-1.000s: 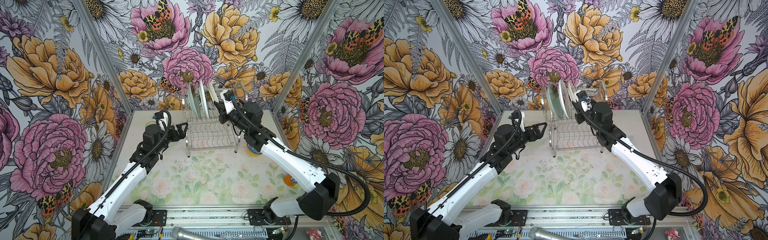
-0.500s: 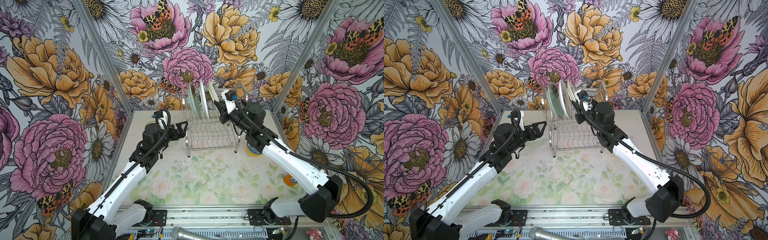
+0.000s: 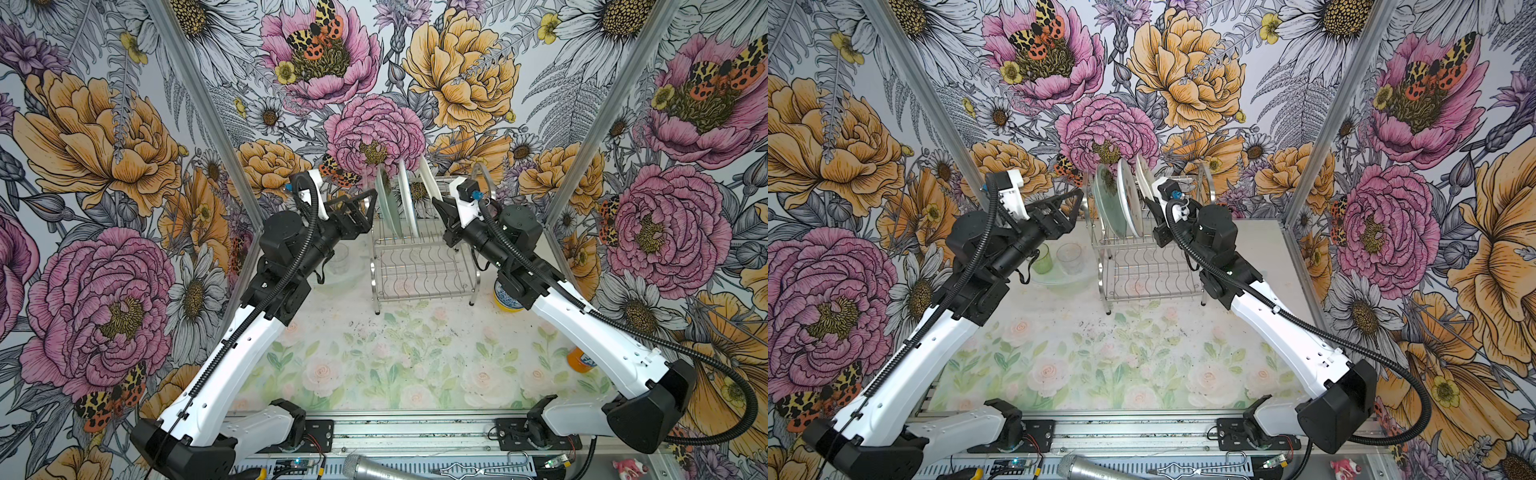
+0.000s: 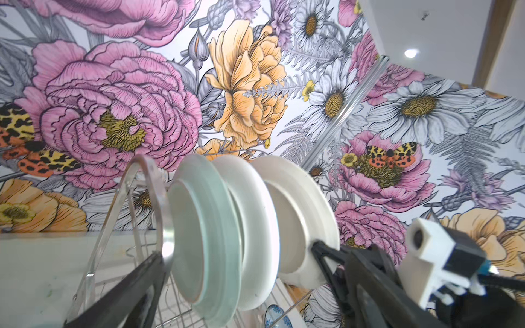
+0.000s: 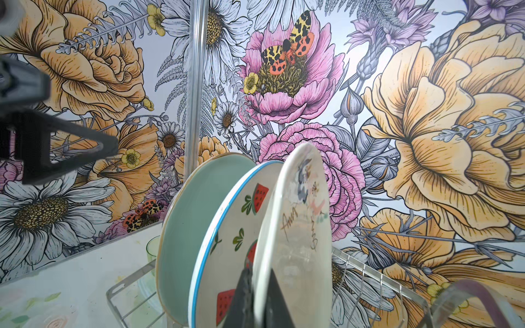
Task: Unload the mixed dishes from the dish rack
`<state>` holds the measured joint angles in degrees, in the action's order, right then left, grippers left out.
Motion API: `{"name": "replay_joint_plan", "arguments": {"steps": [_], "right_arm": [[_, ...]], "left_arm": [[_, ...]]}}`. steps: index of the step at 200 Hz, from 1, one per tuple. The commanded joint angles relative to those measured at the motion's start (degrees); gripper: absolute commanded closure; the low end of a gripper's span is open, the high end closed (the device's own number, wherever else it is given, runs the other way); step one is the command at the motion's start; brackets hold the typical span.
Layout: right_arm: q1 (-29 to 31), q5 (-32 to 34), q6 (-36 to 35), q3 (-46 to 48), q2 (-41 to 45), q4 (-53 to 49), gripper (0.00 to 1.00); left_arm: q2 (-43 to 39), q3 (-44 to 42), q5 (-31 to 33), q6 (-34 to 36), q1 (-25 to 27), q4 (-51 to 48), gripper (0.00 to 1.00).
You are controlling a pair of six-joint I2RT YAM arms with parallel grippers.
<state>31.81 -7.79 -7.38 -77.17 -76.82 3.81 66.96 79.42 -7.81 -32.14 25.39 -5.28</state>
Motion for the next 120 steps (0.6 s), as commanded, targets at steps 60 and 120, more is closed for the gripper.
{"name": "replay_joint_plan", "arguments": {"steps": [60,120], "right_arm": [[0.0,-0.6,-5.2,0.8,4.0,10.3,1.00],[0.2,-1.6,-6.5,2.3,6.7,11.0,1.00]], "left_arm": [[8.7,17.8,-5.3,-6.8,3.5,-12.8,0.01],[12.4,21.4,-3.6,-6.9,8.5,-15.0,0.01]]}}
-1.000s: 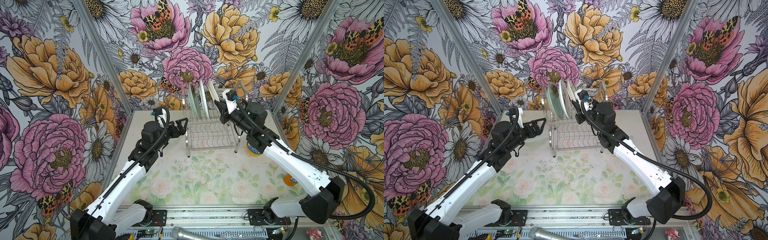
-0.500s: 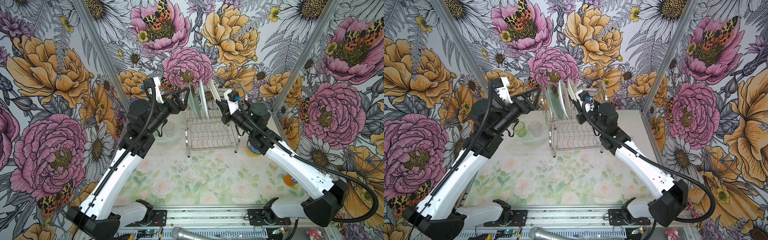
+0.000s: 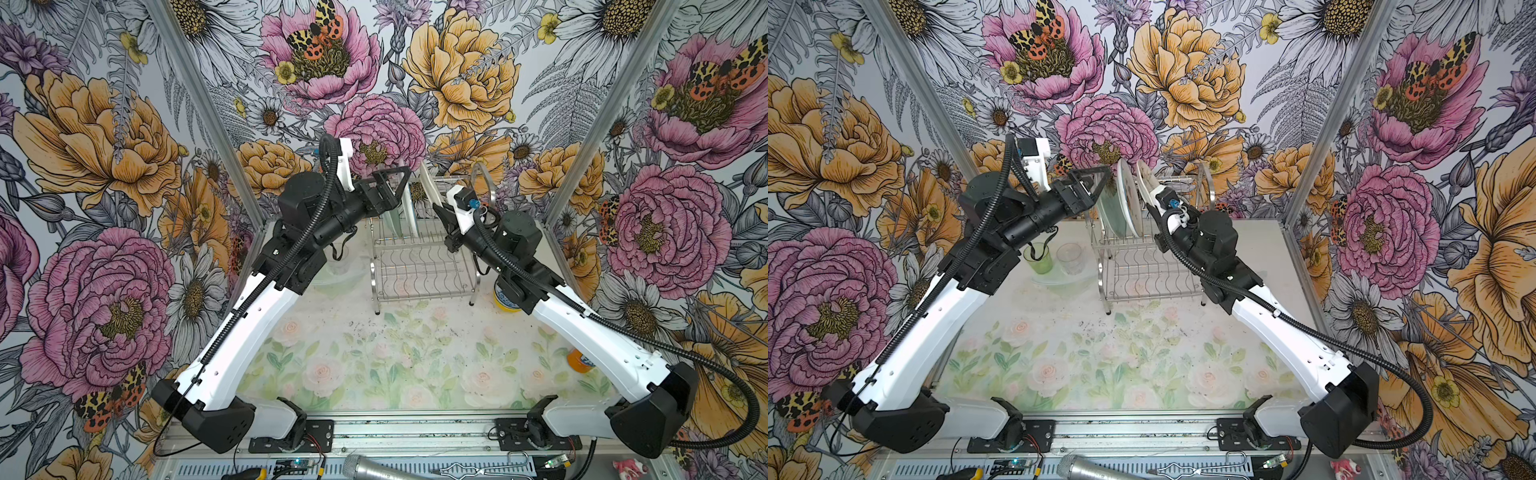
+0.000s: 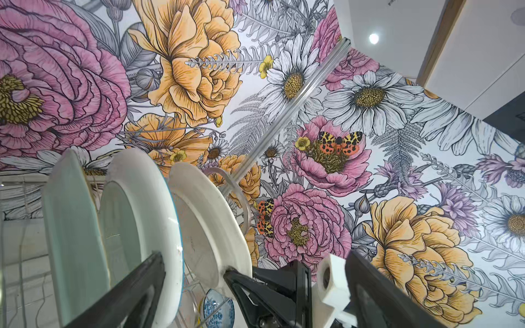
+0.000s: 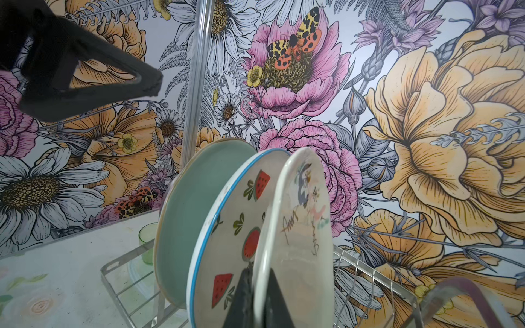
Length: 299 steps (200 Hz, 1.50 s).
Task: Unload the mixed dishes from the dish rack
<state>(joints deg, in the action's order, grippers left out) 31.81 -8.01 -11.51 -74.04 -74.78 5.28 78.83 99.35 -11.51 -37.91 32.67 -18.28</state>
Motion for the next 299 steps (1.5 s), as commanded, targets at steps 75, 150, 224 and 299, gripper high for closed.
{"name": "replay_joint_plan", "arguments": {"steps": [75,150,224,299], "right_arm": [[0.8,-3.8,-2.6,3.4,10.2,9.9,1.00],[3.5,-4.6,-2.6,8.0,18.0,7.9,1.00],[7.2,-7.2,-2.6,11.2,22.9,4.4,1.00],[10.1,-8.3,-1.6,13.4,26.0,2.6,1.00]], "left_arm": [[1.0,1.2,2.9,-0.9,7.0,-1.6,0.01],[-2.9,-4.3,9.3,-0.3,14.0,0.3,0.01],[-9.1,-11.9,14.7,-0.7,18.6,2.3,0.01],[-18.3,-21.4,21.1,-2.0,20.6,3.7,0.01]]}}
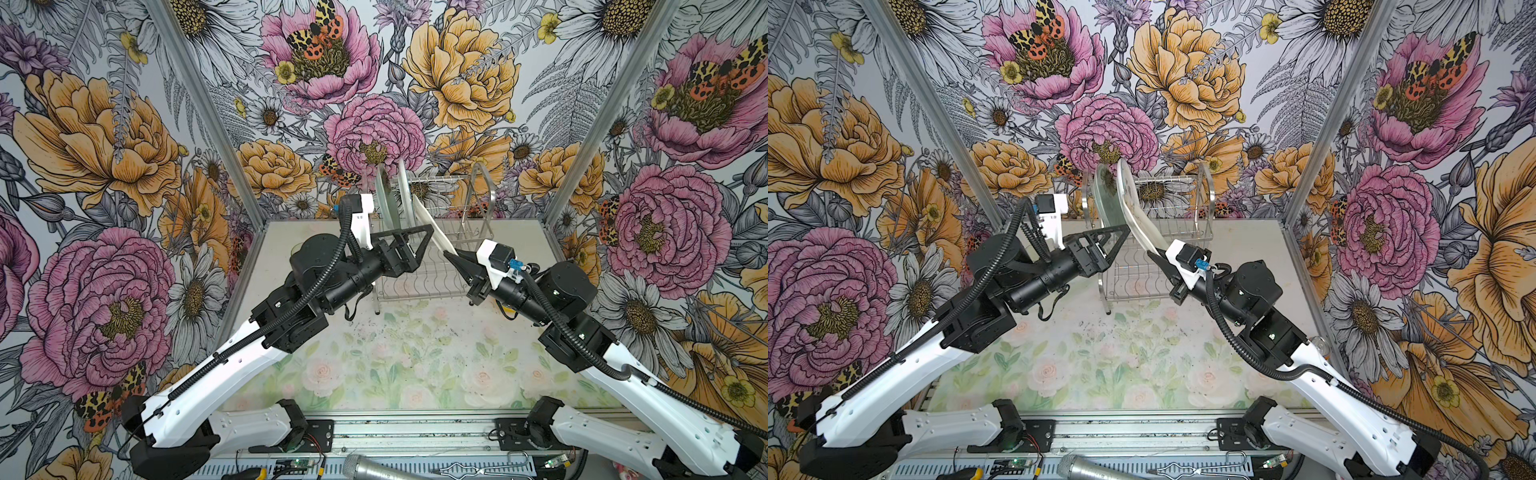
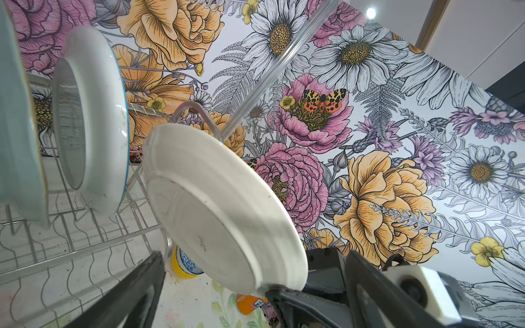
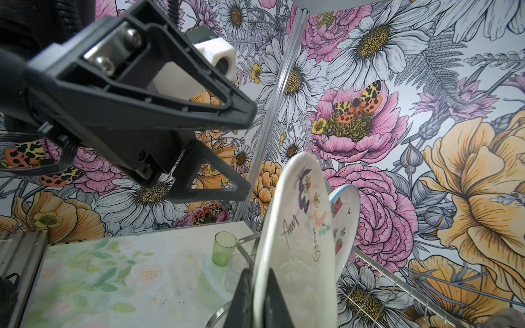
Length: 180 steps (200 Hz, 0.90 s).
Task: Unload the mixed dishes from the dish rack
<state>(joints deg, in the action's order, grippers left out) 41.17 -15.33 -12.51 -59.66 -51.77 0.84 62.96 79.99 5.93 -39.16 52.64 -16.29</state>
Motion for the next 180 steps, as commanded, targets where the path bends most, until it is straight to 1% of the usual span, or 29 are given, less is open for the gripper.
{"name": "replay_joint_plan", "arguments": {"steps": [1,30,49,52,59,117,154,159,180], "right_arm": [[0.7,-1.0,-0.6,-1.0,3.1,7.0,1.00],[1.4,-1.1,0.2,-0.6,3.2,7.1,1.00],[2.0,-1.3,0.6,-0.1,3.3,7.3,1.00],[2.0,-1.3,0.8,-0.1,3.3,7.3,1.00],[2.2,-1.4,0.9,0.1,3.4,7.3,1.00],[3.7,-4.6,2.9,1.1,4.5,7.7,1.00],[4.0,-5.5,3.9,2.2,4.9,8.3,1.00],[5.5,-5.6,4.0,2.3,5.0,8.3,1.00],[6.0,-5.7,4.6,2.5,4.4,8.6,1.00]], "left_arm": [[-2.5,-2.1,3.7,-0.8,0.6,1.8,0.01],[-4.8,-4.2,5.6,-0.8,0.6,1.6,0.01],[-5.9,-5.2,5.6,-0.6,0.6,1.4,0.01],[-6.0,-5.4,7.2,-0.7,0.6,1.4,0.01],[-6.3,-5.8,7.7,-0.6,0.7,1.4,0.01],[-9.3,-7.7,11.0,-0.1,0.5,0.8,0.01],[-10.0,-8.5,11.8,-0.6,0.5,0.7,0.01],[-10.1,-8.6,11.9,-0.7,0.6,0.7,0.01],[-10.3,-9.2,12.2,-1.1,0.6,0.8,0.01]]}}
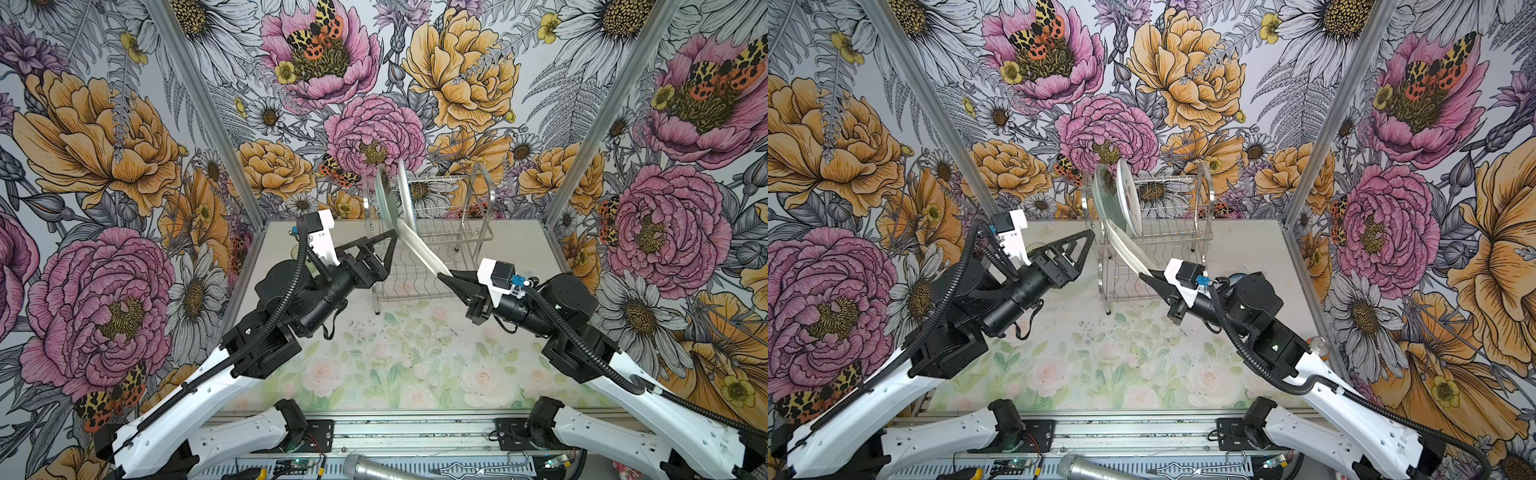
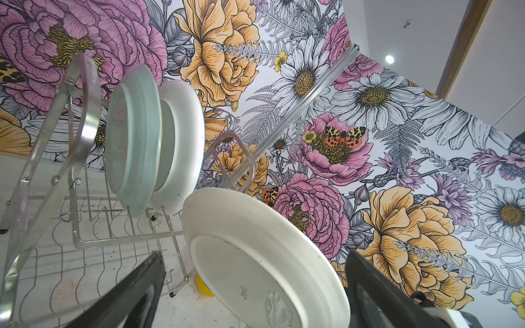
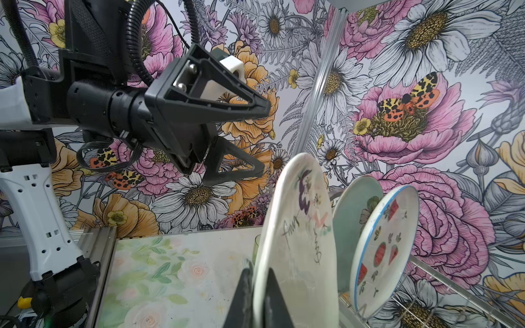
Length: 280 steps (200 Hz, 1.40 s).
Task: Unload the mixed dishes from the dish rack
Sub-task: 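Swing the plate toward the left gripper while the left gripper closes on its rim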
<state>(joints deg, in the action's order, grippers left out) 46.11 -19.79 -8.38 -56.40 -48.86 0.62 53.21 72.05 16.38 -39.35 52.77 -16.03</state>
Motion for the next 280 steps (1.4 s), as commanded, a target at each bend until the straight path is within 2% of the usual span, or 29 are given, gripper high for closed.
{"name": "replay_joint_plan", "arguments": {"steps": [1,78,174,223,271,280], "right_arm": [[1.1,-1.2,0.5,-0.7,1.5,8.8,1.00],[3.9,-0.8,2.2,-0.8,-6.5,11.5,1.00],[6.7,-2.3,2.9,-5.6,-19.7,15.0,1.00],[6.9,-3.4,3.0,-9.6,-27.1,15.9,1.00],[6.9,-4.5,3.1,-12.1,-33.4,19.0,1.00],[6.9,-4.7,3.1,-12.6,-34.3,19.4,1.00]], "left_arm": [[-0.6,-1.3,1.8,-0.9,0.4,0.5,0.01],[-4.5,-4.5,5.4,-1.9,0.4,-1.2,0.01],[-11.1,-7.9,10.6,-5.5,-1.4,-10.1,0.01],[-12.3,-7.7,6.9,-10.8,-7.9,-16.5,0.01],[-13.1,-8.9,-3.9,-16.5,-20.3,-22.5,0.01],[-13.2,-9.7,-7.8,-17.2,-22.7,-22.6,0.01]]}}
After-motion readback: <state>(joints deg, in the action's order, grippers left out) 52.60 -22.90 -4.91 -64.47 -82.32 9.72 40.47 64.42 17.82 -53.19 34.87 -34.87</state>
